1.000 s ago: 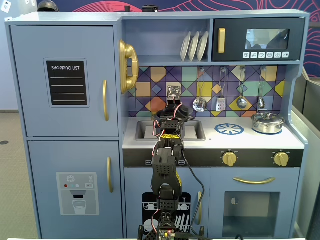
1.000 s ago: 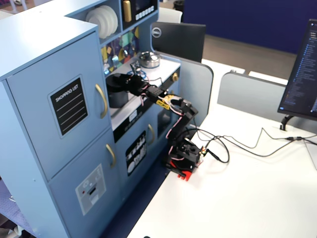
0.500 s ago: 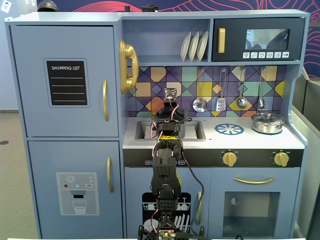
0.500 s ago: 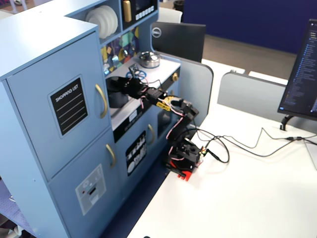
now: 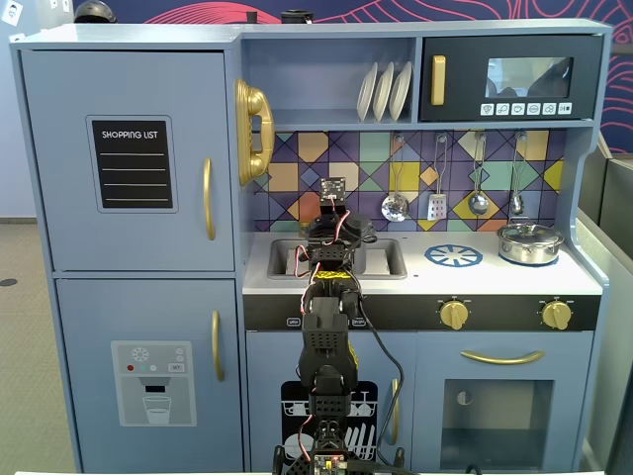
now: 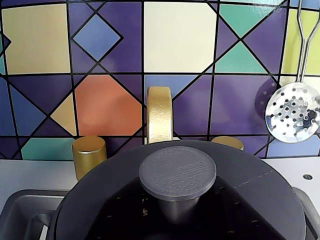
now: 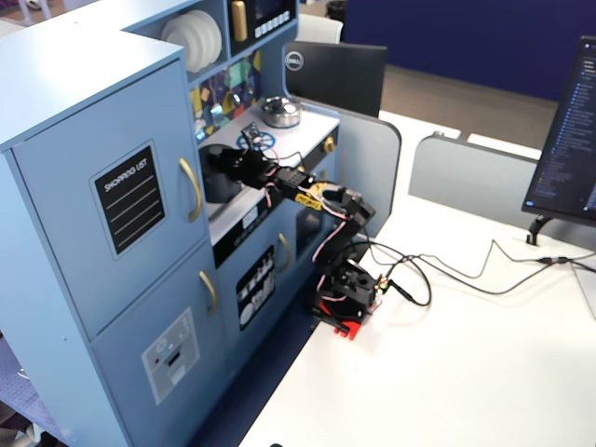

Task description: Pick up the lid from the counter and put it on the gray recipient

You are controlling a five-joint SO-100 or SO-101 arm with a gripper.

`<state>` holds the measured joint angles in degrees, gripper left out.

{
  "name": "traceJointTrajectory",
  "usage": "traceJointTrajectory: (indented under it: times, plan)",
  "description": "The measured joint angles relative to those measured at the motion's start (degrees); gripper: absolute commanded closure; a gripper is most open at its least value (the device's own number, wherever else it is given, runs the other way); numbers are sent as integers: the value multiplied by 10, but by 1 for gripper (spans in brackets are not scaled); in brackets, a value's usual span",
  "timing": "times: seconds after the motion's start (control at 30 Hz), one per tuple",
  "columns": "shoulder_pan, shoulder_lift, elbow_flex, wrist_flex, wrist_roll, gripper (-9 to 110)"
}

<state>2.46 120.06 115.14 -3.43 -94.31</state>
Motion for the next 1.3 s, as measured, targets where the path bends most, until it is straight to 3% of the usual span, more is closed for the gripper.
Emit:
traceJointTrajectory:
  times: [0.1,0.2,0.4,0.57,0.73,1.1,1.3]
  plan:
    - [0,8,0,22,9,74]
    - [0,40,0,76,9,74]
    - [-1,156,0,234,6,83]
    - [-3,321,47,441,-11,102]
    - [-5,492,163,657,-55,102]
    - [-10,590,527,611,25,102]
    - [0,616,572,720,48,100]
